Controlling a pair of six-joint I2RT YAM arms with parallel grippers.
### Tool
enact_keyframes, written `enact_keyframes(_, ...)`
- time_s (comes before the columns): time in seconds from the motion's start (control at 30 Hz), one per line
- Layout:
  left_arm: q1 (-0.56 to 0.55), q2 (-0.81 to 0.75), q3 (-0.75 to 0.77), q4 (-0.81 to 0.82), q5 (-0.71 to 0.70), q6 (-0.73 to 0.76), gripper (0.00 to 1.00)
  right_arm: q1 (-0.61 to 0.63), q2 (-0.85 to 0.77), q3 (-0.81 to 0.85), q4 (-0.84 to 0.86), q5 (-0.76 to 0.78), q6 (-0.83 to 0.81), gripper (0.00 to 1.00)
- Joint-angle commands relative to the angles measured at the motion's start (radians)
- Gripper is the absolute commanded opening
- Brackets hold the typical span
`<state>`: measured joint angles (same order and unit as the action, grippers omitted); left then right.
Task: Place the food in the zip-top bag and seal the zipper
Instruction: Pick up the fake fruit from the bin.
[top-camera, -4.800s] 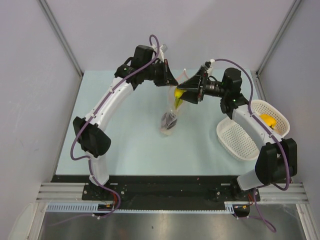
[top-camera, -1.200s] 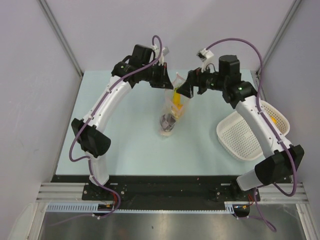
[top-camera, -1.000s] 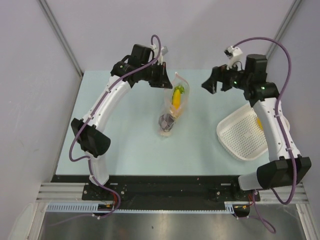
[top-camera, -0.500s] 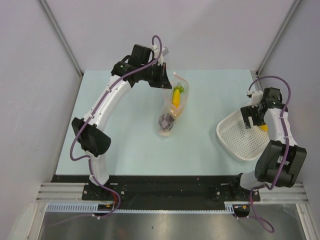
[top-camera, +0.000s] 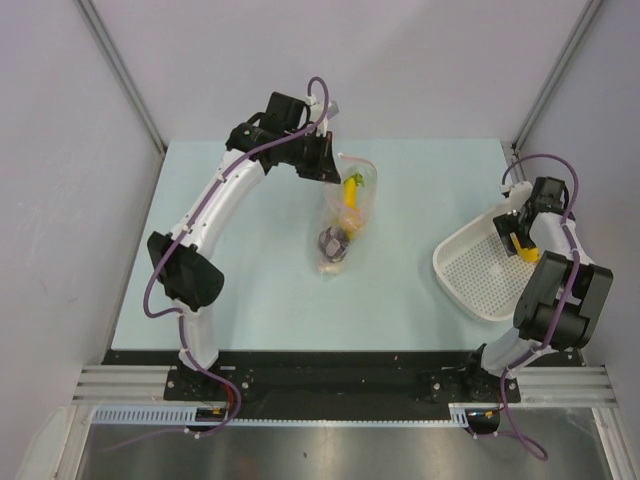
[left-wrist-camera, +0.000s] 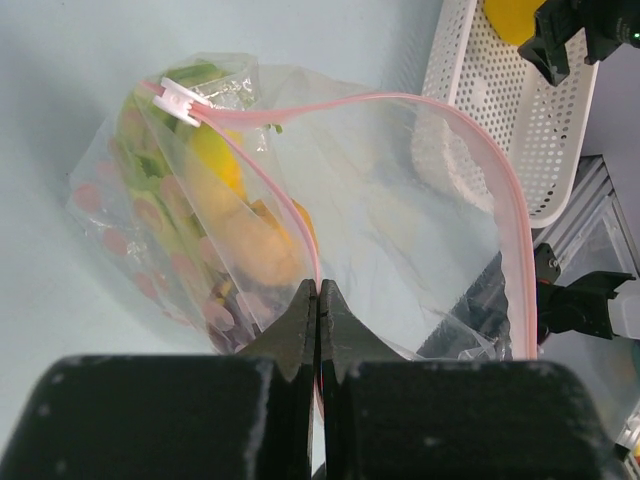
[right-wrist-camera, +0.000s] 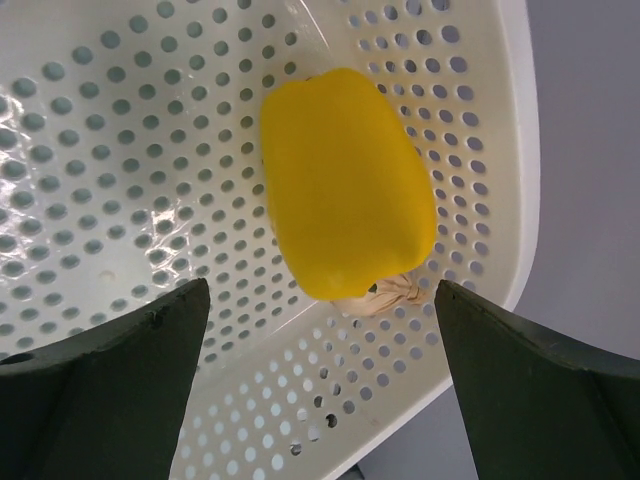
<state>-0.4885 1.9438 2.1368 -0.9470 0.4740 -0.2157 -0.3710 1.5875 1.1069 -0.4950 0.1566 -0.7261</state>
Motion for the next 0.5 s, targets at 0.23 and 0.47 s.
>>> enact_keyframes(0.23,0.010,-0.029,0.011,-0.010,-0.009,0.032,0.00,-0.034,0.141,0.057,0.075,-0.020,-0.087,1.00)
enact_keyframes(0.47,0.011,-0.025,0.014,-0.003,-0.008,0.029,0.00,-0.032,0.223,0.125,-0.016,-0.080,-0.076,1.00)
